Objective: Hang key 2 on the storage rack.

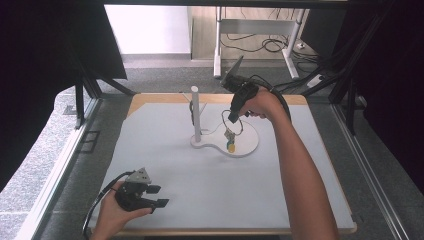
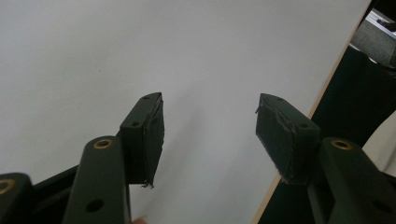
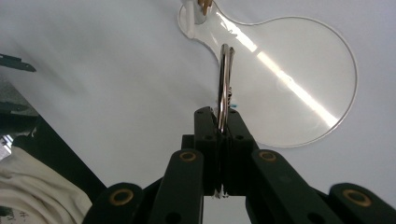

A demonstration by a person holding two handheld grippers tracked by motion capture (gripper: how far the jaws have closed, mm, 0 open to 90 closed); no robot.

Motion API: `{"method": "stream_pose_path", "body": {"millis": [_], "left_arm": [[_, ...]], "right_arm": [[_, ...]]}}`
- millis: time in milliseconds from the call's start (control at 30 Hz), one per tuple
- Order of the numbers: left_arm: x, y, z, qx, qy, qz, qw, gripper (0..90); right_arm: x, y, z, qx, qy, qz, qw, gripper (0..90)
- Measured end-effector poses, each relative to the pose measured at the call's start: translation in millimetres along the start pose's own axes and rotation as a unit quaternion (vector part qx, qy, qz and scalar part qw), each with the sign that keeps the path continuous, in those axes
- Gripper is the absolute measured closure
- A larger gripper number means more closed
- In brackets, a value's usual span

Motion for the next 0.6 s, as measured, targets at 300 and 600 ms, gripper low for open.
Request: {"method": "stream_pose_path", "body": {"millis": [300,600], "left_arm": [[-1.5,-0.5,-0.7,0.003,0.001,0.0,1.0,42.2],[0.9,-5.0,3.4,0.006,0.0,-0.003,1.0,42.1]], "right_arm": [[0.5,-13.2,15.3,0.002,-0.002,-0.006,1.0,86.5],[10.4,-19.8,29.6,0.008,-0.003,-0.019,0.9998,86.5]]}}
Point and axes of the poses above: each handheld gripper's, and its own axes: x roughly forward along the jaws, z roughly out of its top, y roughly to its left, the point moved 6 cm from there along x, roughly forward along the jaws, and after that the axes turned 15 degrees about z, right-handed, at the moved point
